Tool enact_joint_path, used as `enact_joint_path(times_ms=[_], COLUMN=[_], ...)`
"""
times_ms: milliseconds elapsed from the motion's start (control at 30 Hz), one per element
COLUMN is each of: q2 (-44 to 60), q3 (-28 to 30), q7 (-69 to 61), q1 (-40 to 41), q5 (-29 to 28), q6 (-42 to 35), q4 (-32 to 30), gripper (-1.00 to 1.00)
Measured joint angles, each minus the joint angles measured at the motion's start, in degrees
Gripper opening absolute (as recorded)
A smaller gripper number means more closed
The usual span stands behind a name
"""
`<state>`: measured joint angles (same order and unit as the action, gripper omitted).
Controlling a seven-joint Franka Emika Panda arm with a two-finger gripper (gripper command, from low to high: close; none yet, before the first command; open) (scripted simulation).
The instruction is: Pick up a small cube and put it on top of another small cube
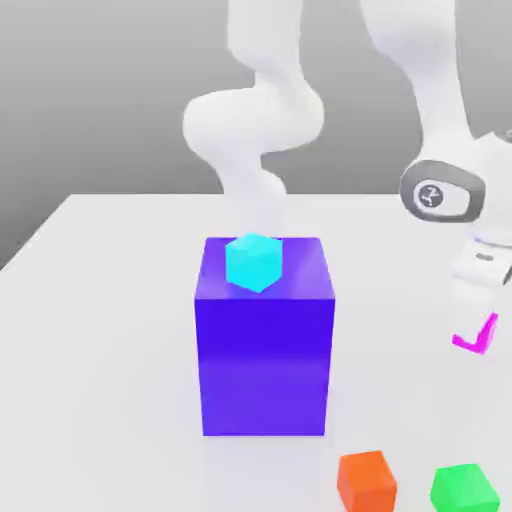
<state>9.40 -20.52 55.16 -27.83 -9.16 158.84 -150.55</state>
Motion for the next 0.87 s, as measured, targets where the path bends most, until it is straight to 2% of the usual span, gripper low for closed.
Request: enact_joint_path(times_ms=[600,733,767,867], q2=[6.5,13.0,14.4,14.4], q3=[13.4,15.1,15.3,15.3], q7=[19.8,21.7,21.9,21.9], q1=[8.2,8.0,7.9,7.9], q5=[5.9,5.2,4.9,4.9], q6=[-14.0,-8.8,-7.6,-7.6], q4=[21.4,22.9,23.0,23.0], gripper=[-1.0,-1.0,1.0,1.0])
